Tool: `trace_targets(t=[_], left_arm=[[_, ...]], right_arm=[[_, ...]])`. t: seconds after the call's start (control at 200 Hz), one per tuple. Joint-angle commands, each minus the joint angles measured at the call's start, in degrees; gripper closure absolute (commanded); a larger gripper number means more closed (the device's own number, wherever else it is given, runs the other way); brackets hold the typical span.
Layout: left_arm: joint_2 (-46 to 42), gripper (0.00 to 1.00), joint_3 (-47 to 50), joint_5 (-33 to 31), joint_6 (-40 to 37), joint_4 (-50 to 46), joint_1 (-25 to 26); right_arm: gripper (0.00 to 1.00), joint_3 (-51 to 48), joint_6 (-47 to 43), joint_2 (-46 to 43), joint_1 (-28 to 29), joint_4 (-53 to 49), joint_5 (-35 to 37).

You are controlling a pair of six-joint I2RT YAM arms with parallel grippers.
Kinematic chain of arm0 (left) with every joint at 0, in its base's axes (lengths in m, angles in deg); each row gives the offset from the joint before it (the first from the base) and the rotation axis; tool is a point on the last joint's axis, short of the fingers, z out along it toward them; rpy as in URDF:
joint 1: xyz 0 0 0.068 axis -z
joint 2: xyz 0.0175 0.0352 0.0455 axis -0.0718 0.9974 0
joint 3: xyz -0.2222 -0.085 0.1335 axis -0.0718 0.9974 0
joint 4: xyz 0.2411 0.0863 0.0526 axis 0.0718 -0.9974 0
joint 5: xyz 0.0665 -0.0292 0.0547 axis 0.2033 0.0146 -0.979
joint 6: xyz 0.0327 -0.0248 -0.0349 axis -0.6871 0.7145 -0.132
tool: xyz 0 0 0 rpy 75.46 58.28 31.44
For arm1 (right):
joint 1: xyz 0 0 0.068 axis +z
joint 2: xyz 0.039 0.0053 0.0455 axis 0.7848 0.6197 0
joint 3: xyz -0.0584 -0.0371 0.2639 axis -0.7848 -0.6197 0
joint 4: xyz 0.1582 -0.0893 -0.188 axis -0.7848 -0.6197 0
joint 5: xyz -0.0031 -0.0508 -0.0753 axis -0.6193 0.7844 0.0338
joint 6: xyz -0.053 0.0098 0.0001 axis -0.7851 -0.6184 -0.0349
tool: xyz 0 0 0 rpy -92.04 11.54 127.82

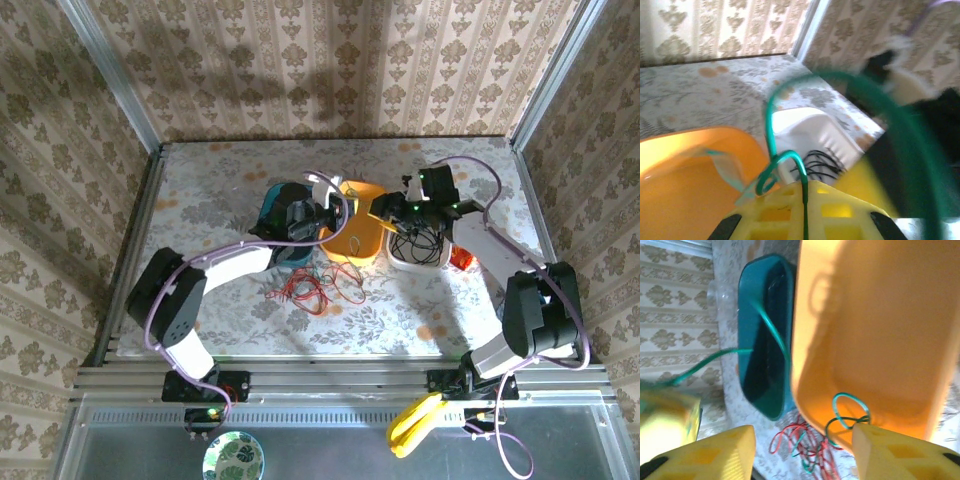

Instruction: Untangle the cables

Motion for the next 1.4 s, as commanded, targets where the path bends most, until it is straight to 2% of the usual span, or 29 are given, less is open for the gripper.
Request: trace_targets(t=[0.0, 0.105, 0.205, 0.345, 0.53, 0.675, 0.76, 0.8, 0.865, 0.935, 1.055, 1.135, 1.23, 1.395], left_arm=[[3.6, 1.00, -2.9, -3.4, 3.4, 1.7, -2.1], [7.4, 1.00, -6.5, -2.9, 2.9, -0.7, -2.7], [10.6, 1.00, -10.8, -1.1, 1.9, -4.6, -2.1], [13.0, 1.00, -12.6, 1.4, 2.5, -6.0, -1.6], [13.4, 0.94, -9.9, 3.6, 4.7, -6.0, -1.6], [14.6, 0.74, -10.0, 4.9, 6.3, -7.0, -1.4], [15.0, 0.44, -10.2, 5.7, 6.2, -7.2, -1.2], [15.0, 0.34, -10.3, 6.1, 6.0, -7.4, -1.2], [14.2, 0.26, -10.2, 6.1, 5.7, -7.5, -1.3], [12.7, 0.22, -10.0, 6.1, 4.8, -8.7, -1.6], [8.7, 0.19, -9.5, 3.3, 0.4, -14.6, -1.9], [7.2, 0.22, -10.5, 2.7, -4.2, -21.7, -1.8], [7.6, 0.26, -12.9, 2.2, -8.5, -30.8, -1.6], [10.2, 0.30, -16.5, 3.7, -13.2, -40.5, -1.1]], right_arm=[[0.38, -2.5, 0.7, -8.0, -3.2, -2.9, 9.9], [0.34, -6.6, 1.9, -14.9, -6.7, -2.4, 15.3], [0.33, -8.9, 1.2, -19.1, -8.7, -3.2, 17.3], [0.34, -9.6, -0.4, -21.0, -9.4, -5.8, 17.6], [0.34, -10.3, -0.7, -21.4, -9.5, -6.3, 16.8], [0.34, -9.9, -1.3, -21.0, -9.5, -6.2, 16.3], [0.34, -9.3, -1.9, -20.4, -9.4, -6.0, 15.2], [0.34, -9.0, -2.2, -20.3, -9.4, -5.9, 14.6], [0.34, -8.5, -3.5, -20.1, -9.1, -6.5, 14.2], [0.35, -7.6, -5.4, -19.7, -8.6, -7.7, 14.0], [0.35, -5.8, -10.2, -18.3, -7.1, -10.7, 12.3], [0.36, -4.9, -12.8, -17.5, -5.8, -12.7, 12.8], [0.36, -5.0, -13.3, -17.3, -5.6, -13.4, 13.6], [0.36, -5.0, -12.8, -16.9, -5.6, -13.1, 13.6]])
